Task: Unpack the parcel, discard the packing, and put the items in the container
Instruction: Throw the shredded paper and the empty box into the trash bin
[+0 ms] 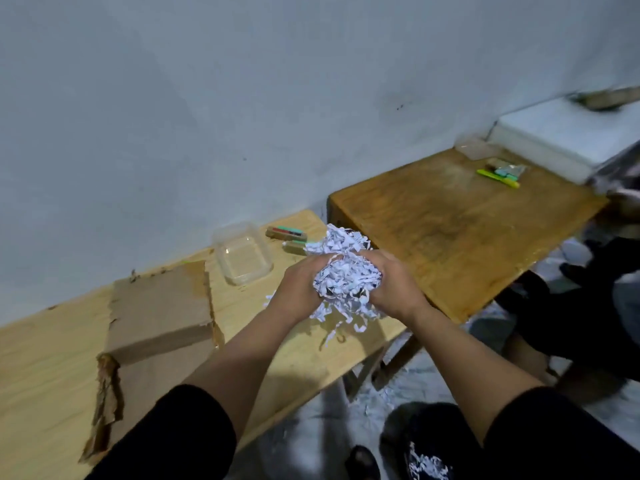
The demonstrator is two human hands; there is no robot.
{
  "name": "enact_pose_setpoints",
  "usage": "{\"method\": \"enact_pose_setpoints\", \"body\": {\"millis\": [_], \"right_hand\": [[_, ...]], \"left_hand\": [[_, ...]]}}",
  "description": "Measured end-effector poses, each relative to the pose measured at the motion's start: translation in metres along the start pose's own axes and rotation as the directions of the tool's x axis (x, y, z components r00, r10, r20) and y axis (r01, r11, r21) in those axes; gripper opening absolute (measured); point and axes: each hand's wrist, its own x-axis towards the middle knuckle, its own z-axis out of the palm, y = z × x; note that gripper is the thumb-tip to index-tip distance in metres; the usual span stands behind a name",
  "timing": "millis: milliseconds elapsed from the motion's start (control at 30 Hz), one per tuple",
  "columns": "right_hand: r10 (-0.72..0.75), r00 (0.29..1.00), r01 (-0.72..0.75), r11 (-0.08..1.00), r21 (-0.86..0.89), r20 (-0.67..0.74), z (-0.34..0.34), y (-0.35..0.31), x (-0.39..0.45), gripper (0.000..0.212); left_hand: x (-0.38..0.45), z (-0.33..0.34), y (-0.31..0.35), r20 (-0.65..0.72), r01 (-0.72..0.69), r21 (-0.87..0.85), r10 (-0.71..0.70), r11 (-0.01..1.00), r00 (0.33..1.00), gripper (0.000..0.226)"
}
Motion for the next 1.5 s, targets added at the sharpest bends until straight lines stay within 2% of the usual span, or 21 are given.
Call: {"method": "enact_pose_setpoints", "body": {"millis": [100, 267, 400, 533, 667, 767, 867, 1000, 1067, 1133, 1267, 1300, 1367, 1500], "right_hand": [[0.081, 0.994, -0.082, 0.996, -0.017, -0.073, -0.028, 0.014, -0.031, 0.065], [0.231, 0.958, -0.235, 0.972, -0.006, -0.168, -0.060, 0.060, -0.094, 0.059], [0.368, 0.906, -0.370, 0.928, 0.029, -0.208, -0.072, 0.107, -0.150, 0.061], [0.529, 0.829, -0.519, 0.849, 0.104, -0.180, -0.067, 0.164, -0.205, 0.071], [0.635, 0.761, -0.624, 0.772, 0.120, -0.131, -0.044, 0.232, -0.250, 0.073], [0.679, 0.728, -0.666, 0.734, 0.132, -0.097, -0.020, 0.287, -0.275, 0.066], [0.717, 0.695, -0.705, 0.694, 0.146, -0.054, -0.001, 0.337, -0.289, 0.071], [0.735, 0.677, -0.733, 0.671, 0.108, 0.029, 0.016, 0.388, -0.295, 0.081], [0.720, 0.692, -0.721, 0.686, 0.099, 0.057, 0.023, 0.406, -0.297, 0.079], [0.722, 0.682, -0.731, 0.678, 0.073, 0.116, 0.025, 0.417, -0.296, 0.079], [0.763, 0.607, -0.779, 0.627, -0.023, 0.221, 0.020, 0.418, -0.287, 0.070], [0.769, 0.601, -0.781, 0.623, -0.045, 0.219, 0.017, 0.415, -0.283, 0.067], [0.757, 0.622, -0.755, 0.648, -0.104, 0.202, 0.004, 0.403, -0.273, 0.062], [0.668, 0.740, -0.643, 0.737, -0.206, 0.079, -0.037, 0.366, -0.244, 0.059]], "left_hand": [[0.008, 0.027, 0.025, 0.072, -0.073, 0.002, 0.072, 0.997, 0.995, 0.052], [0.007, 0.096, 0.066, 0.192, -0.148, -0.114, 0.168, 0.982, 0.967, 0.050], [-0.007, 0.162, 0.092, 0.313, -0.153, -0.185, 0.206, 0.971, 0.927, 0.052], [-0.032, 0.236, 0.101, 0.479, -0.115, -0.176, 0.187, 0.978, 0.858, 0.057], [-0.060, 0.315, 0.104, 0.596, -0.072, -0.114, 0.126, 0.991, 0.793, 0.041], [-0.079, 0.371, 0.100, 0.690, -0.026, -0.007, 0.023, 1.000, 0.724, 0.048], [-0.096, 0.423, 0.089, 0.703, 0.103, 0.032, -0.096, 0.994, 0.705, 0.050], [-0.105, 0.474, 0.084, 0.680, 0.175, 0.076, -0.179, 0.982, 0.711, 0.057], [-0.106, 0.492, 0.080, 0.697, 0.229, 0.134, -0.256, 0.964, 0.669, 0.066], [-0.107, 0.505, 0.075, 0.720, 0.197, 0.201, -0.281, 0.960, 0.634, 0.072], [-0.100, 0.512, 0.083, 0.716, 0.164, 0.337, -0.365, 0.927, 0.595, 0.065], [-0.097, 0.510, 0.087, 0.706, 0.163, 0.368, -0.389, 0.916, 0.592, 0.063], [-0.088, 0.500, 0.095, 0.674, 0.107, 0.413, -0.383, 0.904, 0.632, 0.057], [-0.056, 0.456, 0.126, 0.569, -0.033, 0.411, -0.227, 0.911, 0.790, 0.047]]}}
